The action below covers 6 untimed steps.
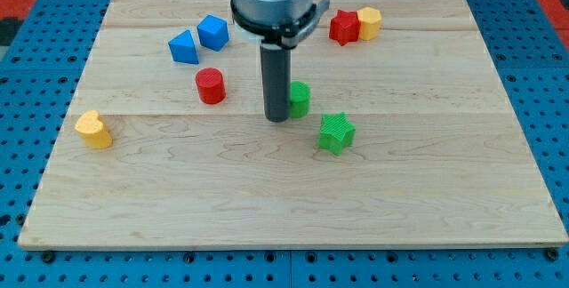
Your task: Place the green circle to the right side of the green star
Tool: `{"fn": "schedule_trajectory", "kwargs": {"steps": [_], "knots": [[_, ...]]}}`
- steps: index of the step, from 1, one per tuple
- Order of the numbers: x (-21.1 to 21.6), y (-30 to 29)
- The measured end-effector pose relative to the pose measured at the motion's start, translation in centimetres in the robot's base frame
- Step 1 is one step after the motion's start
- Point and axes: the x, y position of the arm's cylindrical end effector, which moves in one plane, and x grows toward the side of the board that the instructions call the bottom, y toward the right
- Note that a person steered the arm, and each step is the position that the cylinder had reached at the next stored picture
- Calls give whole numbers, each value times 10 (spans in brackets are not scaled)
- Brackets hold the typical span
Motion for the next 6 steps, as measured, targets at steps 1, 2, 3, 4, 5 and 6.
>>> {"fn": "schedule_trajectory", "kwargs": {"steps": [1,2,3,4,5,6], "knots": [[-28,9],[-50,14],[-40,64],[-10,92],[-44,115],[-20,141]]}}
